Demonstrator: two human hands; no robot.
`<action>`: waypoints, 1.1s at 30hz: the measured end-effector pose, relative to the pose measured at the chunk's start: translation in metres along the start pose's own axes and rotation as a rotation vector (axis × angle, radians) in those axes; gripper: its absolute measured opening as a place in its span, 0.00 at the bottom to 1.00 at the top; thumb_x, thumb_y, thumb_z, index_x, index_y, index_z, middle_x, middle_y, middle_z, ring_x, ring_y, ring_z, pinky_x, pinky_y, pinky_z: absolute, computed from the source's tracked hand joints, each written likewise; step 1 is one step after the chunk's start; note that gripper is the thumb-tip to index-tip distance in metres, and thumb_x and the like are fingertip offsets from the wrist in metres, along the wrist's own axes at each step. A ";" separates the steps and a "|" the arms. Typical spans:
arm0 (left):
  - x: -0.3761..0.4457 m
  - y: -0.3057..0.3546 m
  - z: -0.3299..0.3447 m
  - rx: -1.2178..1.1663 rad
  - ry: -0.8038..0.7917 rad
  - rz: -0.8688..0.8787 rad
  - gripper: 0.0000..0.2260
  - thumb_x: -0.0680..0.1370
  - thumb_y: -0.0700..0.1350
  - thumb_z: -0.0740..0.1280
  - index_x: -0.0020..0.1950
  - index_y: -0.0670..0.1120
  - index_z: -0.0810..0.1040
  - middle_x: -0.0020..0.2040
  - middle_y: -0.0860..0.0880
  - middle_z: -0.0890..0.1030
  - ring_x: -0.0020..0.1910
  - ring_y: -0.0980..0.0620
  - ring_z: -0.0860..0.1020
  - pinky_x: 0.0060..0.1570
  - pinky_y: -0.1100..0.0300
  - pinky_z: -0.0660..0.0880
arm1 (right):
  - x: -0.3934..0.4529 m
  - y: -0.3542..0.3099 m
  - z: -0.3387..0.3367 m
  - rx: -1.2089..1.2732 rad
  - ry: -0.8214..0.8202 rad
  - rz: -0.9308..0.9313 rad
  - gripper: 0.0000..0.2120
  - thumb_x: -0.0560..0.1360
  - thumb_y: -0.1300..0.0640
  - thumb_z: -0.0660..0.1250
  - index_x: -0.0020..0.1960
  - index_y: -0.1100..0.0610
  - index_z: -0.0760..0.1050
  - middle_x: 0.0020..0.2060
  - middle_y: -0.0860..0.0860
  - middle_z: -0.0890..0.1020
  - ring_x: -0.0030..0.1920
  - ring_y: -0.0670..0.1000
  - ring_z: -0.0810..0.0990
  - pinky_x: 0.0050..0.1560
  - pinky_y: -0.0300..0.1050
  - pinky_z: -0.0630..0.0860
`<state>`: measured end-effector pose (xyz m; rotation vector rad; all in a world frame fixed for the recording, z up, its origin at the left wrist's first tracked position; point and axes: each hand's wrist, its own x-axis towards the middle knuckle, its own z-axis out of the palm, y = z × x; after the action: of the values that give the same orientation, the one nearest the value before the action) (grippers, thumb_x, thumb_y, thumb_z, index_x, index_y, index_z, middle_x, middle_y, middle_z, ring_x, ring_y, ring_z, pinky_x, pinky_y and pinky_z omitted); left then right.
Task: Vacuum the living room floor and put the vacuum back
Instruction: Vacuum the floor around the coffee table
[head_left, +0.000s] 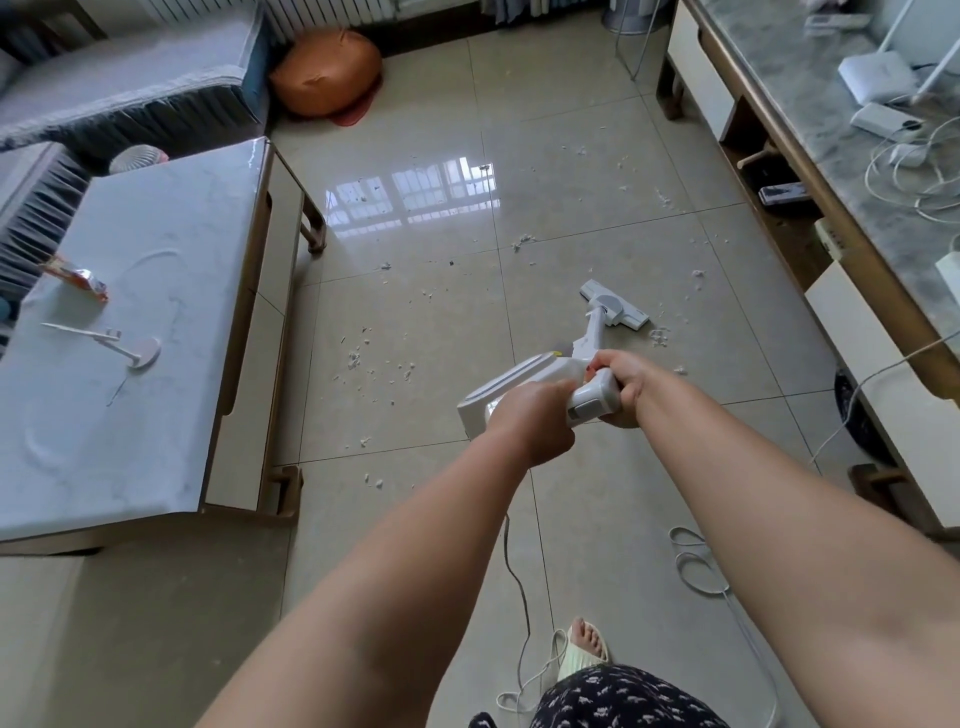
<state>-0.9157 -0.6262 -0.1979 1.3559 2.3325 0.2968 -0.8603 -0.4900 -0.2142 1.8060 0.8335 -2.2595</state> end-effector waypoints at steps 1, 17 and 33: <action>-0.004 -0.003 0.001 -0.004 0.007 -0.004 0.15 0.72 0.43 0.66 0.57 0.55 0.75 0.47 0.49 0.81 0.46 0.45 0.78 0.38 0.59 0.68 | 0.000 0.004 0.002 0.035 -0.015 0.002 0.10 0.74 0.60 0.62 0.33 0.55 0.69 0.19 0.47 0.74 0.22 0.45 0.74 0.31 0.39 0.73; -0.131 -0.070 -0.013 0.153 -0.062 0.036 0.11 0.73 0.43 0.65 0.55 0.53 0.75 0.49 0.49 0.81 0.49 0.44 0.78 0.41 0.59 0.69 | -0.011 0.129 0.055 0.518 -0.257 0.109 0.11 0.74 0.53 0.68 0.49 0.62 0.77 0.31 0.55 0.82 0.27 0.51 0.81 0.28 0.42 0.80; -0.303 -0.131 -0.027 0.196 -0.059 0.095 0.07 0.73 0.49 0.67 0.50 0.54 0.76 0.44 0.51 0.81 0.42 0.47 0.78 0.37 0.60 0.72 | -0.085 0.285 0.130 0.515 -0.153 0.078 0.16 0.70 0.60 0.64 0.24 0.54 0.67 0.19 0.46 0.72 0.17 0.45 0.70 0.23 0.32 0.70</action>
<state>-0.8980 -0.9535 -0.1480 1.5489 2.3013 0.0555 -0.8262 -0.8131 -0.2135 1.7638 0.1530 -2.6902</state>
